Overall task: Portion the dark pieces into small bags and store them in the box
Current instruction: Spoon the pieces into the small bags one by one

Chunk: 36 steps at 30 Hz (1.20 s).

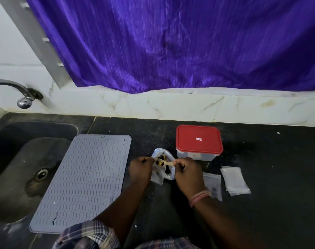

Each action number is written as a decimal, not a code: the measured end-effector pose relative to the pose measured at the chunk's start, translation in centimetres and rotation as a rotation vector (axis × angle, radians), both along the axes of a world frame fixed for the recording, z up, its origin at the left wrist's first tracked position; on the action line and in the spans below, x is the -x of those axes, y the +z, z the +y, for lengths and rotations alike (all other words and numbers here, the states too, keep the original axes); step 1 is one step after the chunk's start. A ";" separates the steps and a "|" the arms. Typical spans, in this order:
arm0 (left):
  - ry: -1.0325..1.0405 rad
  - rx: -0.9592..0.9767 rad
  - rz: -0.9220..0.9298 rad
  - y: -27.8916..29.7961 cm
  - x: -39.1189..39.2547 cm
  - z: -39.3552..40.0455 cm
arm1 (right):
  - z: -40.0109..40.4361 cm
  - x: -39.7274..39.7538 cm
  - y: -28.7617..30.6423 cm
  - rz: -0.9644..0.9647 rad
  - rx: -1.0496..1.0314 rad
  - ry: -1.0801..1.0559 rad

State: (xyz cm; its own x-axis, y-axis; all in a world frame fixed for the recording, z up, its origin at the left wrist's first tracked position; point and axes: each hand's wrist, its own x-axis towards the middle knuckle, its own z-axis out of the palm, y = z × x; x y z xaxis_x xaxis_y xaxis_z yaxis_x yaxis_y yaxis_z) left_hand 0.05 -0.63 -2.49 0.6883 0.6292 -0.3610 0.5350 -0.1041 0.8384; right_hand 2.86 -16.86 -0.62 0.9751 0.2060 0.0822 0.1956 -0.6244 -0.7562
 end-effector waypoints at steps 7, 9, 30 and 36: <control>0.045 0.039 -0.027 0.8 0.1 0.0 | 0.4 1.0 -0.2 -0.395 0.347 0.322; 0.074 0.063 -0.037 0.9 0.3 0.1 | 0.2 1.0 -0.4 -0.475 0.342 0.323; 0.095 0.293 -0.121 6.7 -1.3 0.7 | 0.6 0.2 -1.7 -0.099 0.297 -0.045; 0.023 0.413 -0.170 8.6 -2.0 0.5 | 1.5 -1.1 3.1 0.173 -0.360 0.058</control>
